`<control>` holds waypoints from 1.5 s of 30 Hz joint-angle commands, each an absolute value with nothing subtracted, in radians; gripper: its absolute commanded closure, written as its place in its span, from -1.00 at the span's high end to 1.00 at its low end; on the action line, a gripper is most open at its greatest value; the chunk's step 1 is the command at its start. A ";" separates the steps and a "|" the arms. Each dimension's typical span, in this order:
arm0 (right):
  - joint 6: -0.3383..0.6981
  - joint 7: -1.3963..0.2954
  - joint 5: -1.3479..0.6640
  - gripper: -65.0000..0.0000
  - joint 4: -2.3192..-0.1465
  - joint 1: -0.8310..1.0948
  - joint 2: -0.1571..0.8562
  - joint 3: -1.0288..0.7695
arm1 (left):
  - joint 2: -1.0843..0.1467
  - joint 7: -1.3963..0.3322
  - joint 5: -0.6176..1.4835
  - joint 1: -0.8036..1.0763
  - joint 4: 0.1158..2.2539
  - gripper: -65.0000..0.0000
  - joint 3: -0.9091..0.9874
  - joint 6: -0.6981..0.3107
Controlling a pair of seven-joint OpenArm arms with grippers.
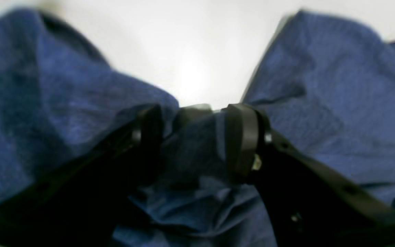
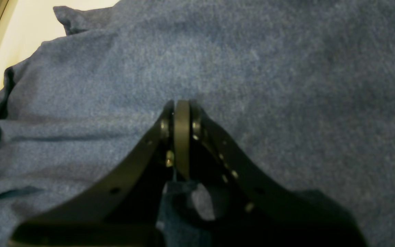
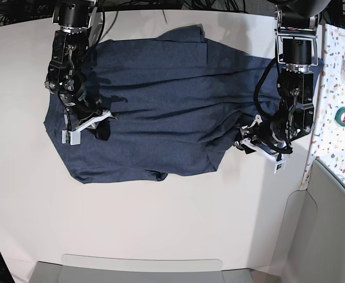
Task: Layout the t-shirt on the table in an organized manner, then fold the t-shirt properly
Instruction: 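Regrasp the shirt side with the left gripper further inward, then pull the grasped shirt side outward with the left gripper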
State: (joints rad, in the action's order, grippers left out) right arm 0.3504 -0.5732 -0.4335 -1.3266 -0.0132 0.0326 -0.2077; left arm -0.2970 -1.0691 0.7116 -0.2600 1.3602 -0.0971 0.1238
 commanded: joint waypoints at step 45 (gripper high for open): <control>0.311 -0.730 -0.343 -1.00 -1.302 0.022 0.033 -0.205 | -0.308 -0.773 0.713 -0.266 1.274 -1.00 0.114 0.127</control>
